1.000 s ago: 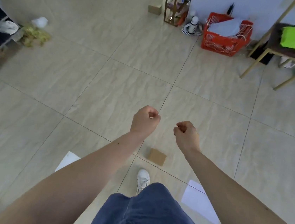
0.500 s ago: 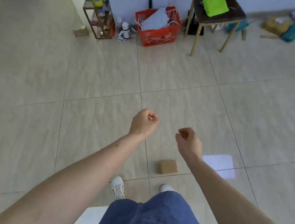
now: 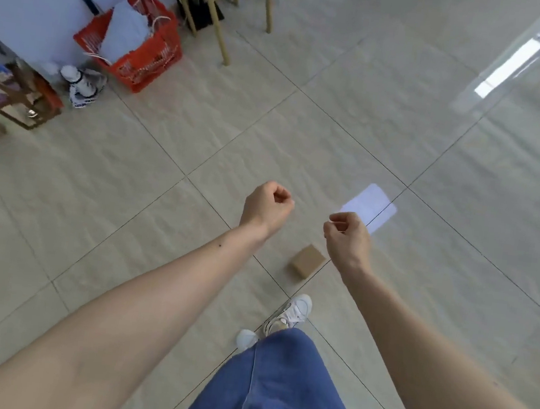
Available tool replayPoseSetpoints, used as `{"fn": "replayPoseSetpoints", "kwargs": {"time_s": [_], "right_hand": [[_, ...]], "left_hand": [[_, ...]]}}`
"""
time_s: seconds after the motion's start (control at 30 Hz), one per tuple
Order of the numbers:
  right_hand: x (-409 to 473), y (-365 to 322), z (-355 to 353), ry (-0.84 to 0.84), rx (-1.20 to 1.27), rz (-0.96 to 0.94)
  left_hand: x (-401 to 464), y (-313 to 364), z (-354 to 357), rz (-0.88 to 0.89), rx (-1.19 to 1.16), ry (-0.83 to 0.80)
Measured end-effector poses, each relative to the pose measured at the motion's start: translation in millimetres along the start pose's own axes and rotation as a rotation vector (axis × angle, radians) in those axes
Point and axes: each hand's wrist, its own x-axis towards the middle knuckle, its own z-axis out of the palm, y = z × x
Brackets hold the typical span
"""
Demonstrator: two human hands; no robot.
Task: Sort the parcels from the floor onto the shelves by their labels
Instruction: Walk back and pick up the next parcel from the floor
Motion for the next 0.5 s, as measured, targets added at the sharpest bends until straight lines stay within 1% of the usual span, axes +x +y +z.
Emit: {"fn": "replayPoseSetpoints", "kwargs": {"time_s": [0.17,0.27,0.5], "right_hand": [[12.1,13.2,-14.7,0.081,0.015,0.077],[18.6,16.2,-21.3,0.077,0.046,0.095],[41.2,16.6,-21.2,0.132,0.066,0.168]], "left_hand": [[8.6,13.0,27.1,0.026,0.057,-0.094],[12.5,20.8,36.3,0.039,0.066,-0.125],[39.6,32.2,57.4,0.07,0.106,-0.207]]}}
